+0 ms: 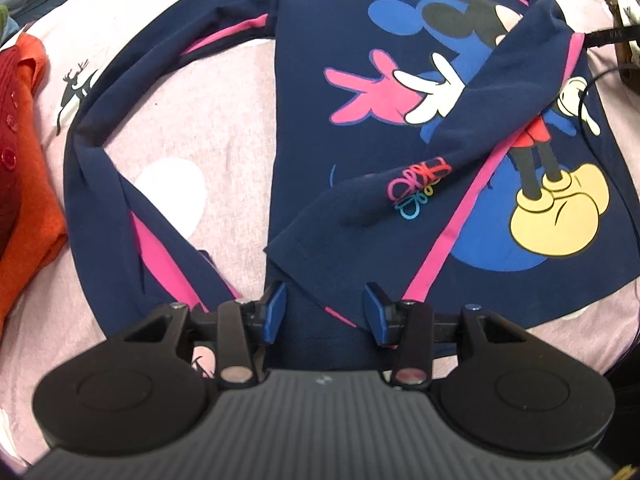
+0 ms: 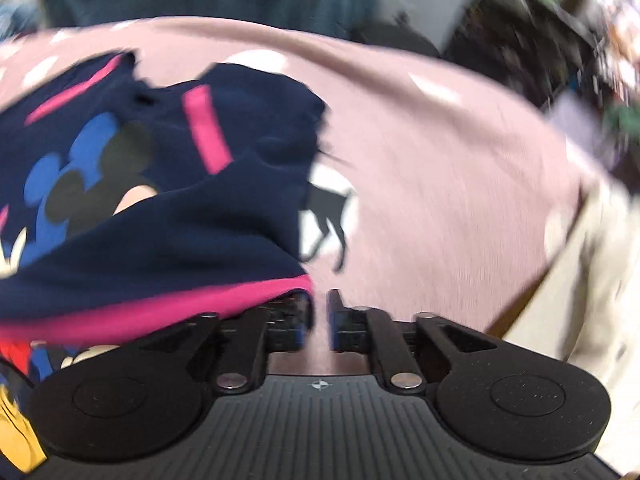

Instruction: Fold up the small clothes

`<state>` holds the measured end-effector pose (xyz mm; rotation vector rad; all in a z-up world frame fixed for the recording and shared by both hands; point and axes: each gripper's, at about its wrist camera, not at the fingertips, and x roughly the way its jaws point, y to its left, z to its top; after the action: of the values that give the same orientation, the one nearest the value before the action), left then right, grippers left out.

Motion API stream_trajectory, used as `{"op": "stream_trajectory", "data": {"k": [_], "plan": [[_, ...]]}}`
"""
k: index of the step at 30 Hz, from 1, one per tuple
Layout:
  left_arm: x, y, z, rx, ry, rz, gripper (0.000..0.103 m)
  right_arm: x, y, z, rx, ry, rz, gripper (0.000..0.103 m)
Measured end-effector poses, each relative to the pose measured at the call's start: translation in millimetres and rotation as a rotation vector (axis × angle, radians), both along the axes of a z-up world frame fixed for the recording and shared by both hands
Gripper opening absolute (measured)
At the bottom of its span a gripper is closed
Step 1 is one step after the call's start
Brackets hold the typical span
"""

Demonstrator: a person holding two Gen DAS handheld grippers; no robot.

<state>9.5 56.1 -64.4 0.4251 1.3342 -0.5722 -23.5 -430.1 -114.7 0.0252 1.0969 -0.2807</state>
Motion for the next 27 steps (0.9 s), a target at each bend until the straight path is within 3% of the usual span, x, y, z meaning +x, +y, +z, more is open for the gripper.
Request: {"op": "stream_trajectory", "data": {"k": [2,3,6,9,12,15,19,22,24,27], "plan": [[0.1,0.9,3.3,0.008,-0.005,-0.010,0.043,-2.6,-9.7,3.6,0.065,-0.022,-0.102,0.057],[0.1,2.7,6.0,0.000,-0.005,-0.012,0.043,-3.2,-7.8,8.2,0.081,-0.035,-0.114,0.060],[-0.6,8.2,15.1,-0.021,-0.018,-0.010,0.046,-7.0,11.8,22.1,-0.026,-0.027,-0.042,0.070],[-1.7,10.0,20.0,-0.045,-0.019,-0.004,0.046,-15.1,23.6,30.7,-0.119,-0.016,0.019,0.070],[-10.9,5.1,25.2,-0.105,0.000,-0.056,0.045,-30.8,30.0,43.9,-0.075,-0.109,0.059,0.070],[-24.4,-8.0,27.6,-0.136,0.006,-0.123,0.043,-35.6,42.9,47.2,-0.081,-0.139,0.097,0.071],[-37.4,-32.2,16.5,-0.100,-0.009,-0.158,0.035,-35.3,49.9,41.3,-0.029,-0.119,0.095,0.071],[-43.5,-46.9,-1.2,-0.006,-0.051,-0.189,0.032,-34.7,59.0,37.6,0.000,-0.101,0.089,0.071],[-46.0,-51.7,-10.4,0.051,-0.072,-0.200,0.021,-36.3,64.3,36.0,0.010,-0.097,0.091,0.071],[-42.5,-46.3,-6.9,0.021,-0.056,-0.165,0.006,-37.6,67.4,33.9,0.017,-0.090,0.096,0.071]]}}
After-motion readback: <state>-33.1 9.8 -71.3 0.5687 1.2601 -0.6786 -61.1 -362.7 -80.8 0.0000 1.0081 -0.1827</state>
